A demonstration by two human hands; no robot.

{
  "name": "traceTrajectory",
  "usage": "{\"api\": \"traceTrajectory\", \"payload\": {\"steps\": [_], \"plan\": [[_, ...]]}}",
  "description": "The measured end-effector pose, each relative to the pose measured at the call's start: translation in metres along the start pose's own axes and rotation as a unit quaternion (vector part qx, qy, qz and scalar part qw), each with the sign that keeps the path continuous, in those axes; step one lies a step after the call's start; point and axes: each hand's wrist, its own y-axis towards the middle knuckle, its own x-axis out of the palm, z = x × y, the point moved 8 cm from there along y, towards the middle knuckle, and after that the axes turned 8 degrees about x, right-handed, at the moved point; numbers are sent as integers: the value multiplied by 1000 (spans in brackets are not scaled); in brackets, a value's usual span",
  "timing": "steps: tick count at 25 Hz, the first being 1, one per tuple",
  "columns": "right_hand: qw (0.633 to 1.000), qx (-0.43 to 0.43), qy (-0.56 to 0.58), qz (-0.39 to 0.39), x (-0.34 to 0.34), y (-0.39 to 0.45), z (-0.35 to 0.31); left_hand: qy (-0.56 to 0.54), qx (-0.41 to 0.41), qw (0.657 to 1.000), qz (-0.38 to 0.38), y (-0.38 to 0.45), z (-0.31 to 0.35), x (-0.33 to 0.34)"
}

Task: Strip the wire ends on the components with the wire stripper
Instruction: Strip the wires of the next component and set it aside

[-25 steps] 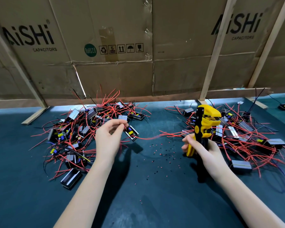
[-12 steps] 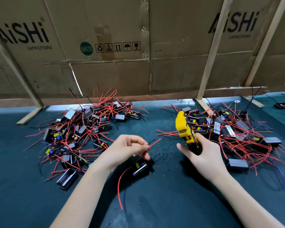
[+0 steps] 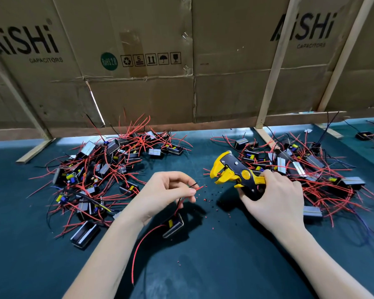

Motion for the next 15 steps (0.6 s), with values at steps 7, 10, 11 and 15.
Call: {"api": "traceTrajectory", "payload": {"steps": [7, 10, 11, 15], "plan": [[999, -28, -35, 19, -1, -6, -10, -26, 15, 999, 24, 0, -5, 3], [999, -30, -35, 17, 0, -6, -11, -28, 20, 999, 31, 1, -6, 6], [999, -30, -33, 15, 0, -7, -11, -26, 21, 999, 34, 1, -6, 6], [999, -37, -30, 14, 0, -8, -14, -13, 15, 999, 37, 2, -6, 9]]}}
